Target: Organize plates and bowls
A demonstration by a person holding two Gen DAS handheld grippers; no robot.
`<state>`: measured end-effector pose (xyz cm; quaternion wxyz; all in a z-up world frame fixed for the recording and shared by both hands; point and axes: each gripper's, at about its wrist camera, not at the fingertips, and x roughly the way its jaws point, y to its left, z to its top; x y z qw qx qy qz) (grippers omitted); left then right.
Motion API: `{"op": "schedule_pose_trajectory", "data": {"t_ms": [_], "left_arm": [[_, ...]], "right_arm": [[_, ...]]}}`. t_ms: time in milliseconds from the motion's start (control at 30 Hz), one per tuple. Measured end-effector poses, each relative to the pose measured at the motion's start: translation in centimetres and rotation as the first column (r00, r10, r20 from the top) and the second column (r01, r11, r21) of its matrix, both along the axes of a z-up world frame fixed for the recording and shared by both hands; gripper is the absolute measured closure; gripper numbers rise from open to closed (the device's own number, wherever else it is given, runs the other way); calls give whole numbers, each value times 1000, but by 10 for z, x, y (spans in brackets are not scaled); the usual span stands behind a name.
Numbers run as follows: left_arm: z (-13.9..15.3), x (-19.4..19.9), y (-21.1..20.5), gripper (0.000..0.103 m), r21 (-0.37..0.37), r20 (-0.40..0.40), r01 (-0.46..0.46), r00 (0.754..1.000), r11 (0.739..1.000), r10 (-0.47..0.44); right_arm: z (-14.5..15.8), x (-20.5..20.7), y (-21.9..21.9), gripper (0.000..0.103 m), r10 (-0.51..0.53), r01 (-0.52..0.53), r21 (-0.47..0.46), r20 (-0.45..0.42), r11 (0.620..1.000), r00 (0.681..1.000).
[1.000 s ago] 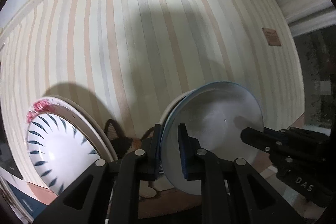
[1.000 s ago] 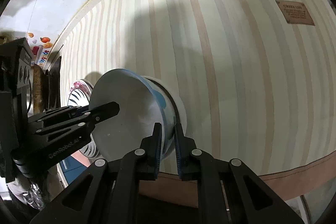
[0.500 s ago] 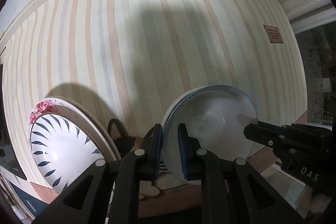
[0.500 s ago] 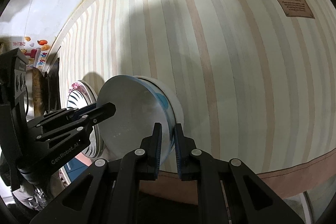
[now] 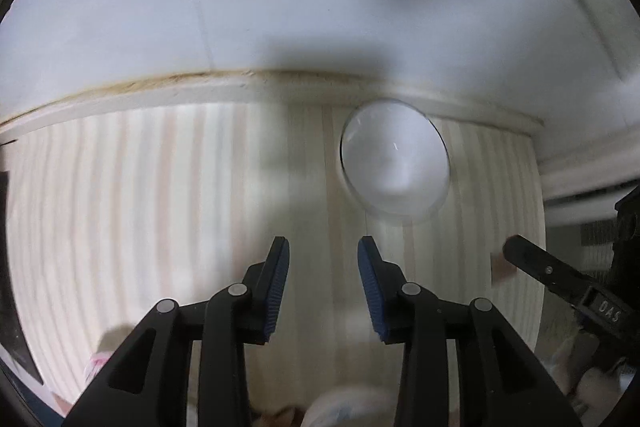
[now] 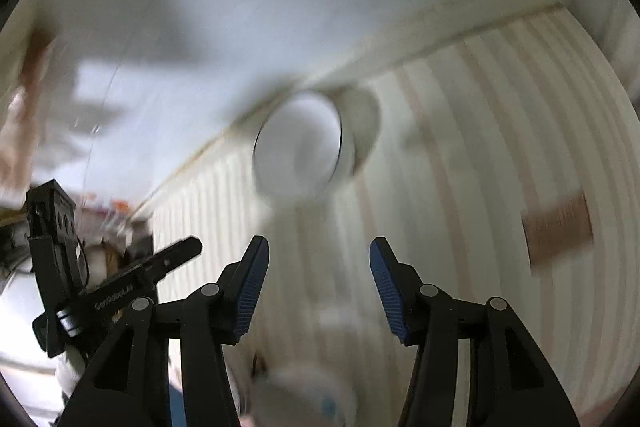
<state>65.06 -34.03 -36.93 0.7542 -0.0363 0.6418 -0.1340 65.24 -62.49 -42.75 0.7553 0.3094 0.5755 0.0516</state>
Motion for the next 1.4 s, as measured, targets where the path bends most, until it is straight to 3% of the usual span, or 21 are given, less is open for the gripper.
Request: {"op": "schedule_pose_trajectory", "data": {"t_ms": [133, 300, 333, 400, 433, 500, 700, 1033, 1400], "left_arm": [[-30, 34, -16, 70, 12, -39, 3, 999, 1000, -3], [-60, 49, -35, 70, 50, -72, 33, 997, 998, -29], [-66, 50, -39, 71, 54, -77, 43, 996, 998, -39], [-76, 52, -45, 89, 57, -77, 64, 995, 996, -59], [-80, 51, -48, 90, 44, -76, 71, 995, 996, -67], [-82, 51, -53, 94, 46, -67, 78, 995, 996, -75], [-83, 46, -55, 94, 46, -62, 69, 996, 997, -66], [-37, 25, -40, 94, 39, -2, 79, 997, 996, -79], [42, -58, -7, 94, 10, 64, 166, 984, 986, -167]], "right_arm": [[-31, 44, 0, 47, 13, -14, -20, -37, 1000, 999], [-55, 65, 6, 50, 25, -30, -61, -84, 998, 996], [-60, 69, 7, 56, 30, -36, -68, -94, 997, 995], [-66, 73, 7, 77, 35, -43, -71, -102, 997, 994], [-67, 74, 9, 87, 41, -48, -69, -106, 996, 994], [-68, 77, 10, 90, 42, -49, -76, -97, 996, 994], [-65, 75, 28, 91, 63, -74, -119, -98, 990, 993], [-31, 56, 55, 91, 100, -106, -126, -56, 986, 993], [49, -53, 87, 91, 101, -99, -139, 9, 985, 995]]}}
